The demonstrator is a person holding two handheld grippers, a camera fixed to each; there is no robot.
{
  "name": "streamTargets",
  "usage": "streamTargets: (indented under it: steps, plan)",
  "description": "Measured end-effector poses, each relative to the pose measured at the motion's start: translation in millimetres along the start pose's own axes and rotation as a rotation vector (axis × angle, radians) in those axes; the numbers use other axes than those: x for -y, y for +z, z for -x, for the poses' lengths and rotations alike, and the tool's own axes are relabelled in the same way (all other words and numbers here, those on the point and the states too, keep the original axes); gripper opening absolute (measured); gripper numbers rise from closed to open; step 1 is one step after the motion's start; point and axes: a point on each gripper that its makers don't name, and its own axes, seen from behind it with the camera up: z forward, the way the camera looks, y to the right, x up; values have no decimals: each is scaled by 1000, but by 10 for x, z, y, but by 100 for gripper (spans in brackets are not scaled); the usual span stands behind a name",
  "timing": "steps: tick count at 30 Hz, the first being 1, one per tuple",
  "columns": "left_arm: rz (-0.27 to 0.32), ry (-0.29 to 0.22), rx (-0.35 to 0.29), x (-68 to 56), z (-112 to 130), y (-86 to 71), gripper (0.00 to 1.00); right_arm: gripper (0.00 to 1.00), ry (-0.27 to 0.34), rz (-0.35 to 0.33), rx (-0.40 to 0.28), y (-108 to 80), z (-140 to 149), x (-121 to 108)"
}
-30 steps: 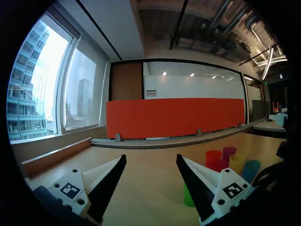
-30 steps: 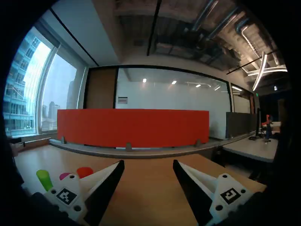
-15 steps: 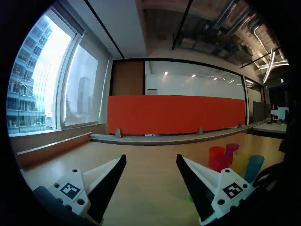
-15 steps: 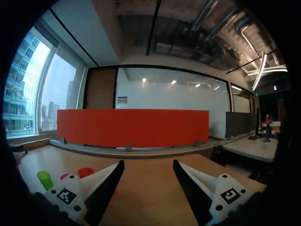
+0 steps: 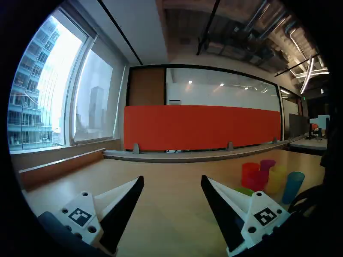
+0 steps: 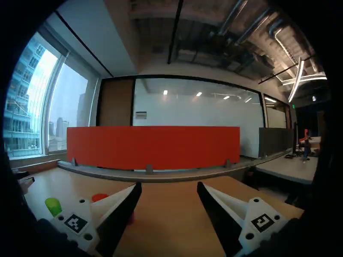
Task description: Pour water
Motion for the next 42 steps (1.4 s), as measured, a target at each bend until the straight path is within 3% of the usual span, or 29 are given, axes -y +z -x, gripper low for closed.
streamTargets:
  steps: [27, 42]
  plan:
    - [7, 5, 37, -11, 88, 72, 99, 100, 4, -7, -6, -33, -26, 6]
    - [7, 7, 37, -10, 101, 72, 99, 100, -29, -20, -23, -65, 6, -35]
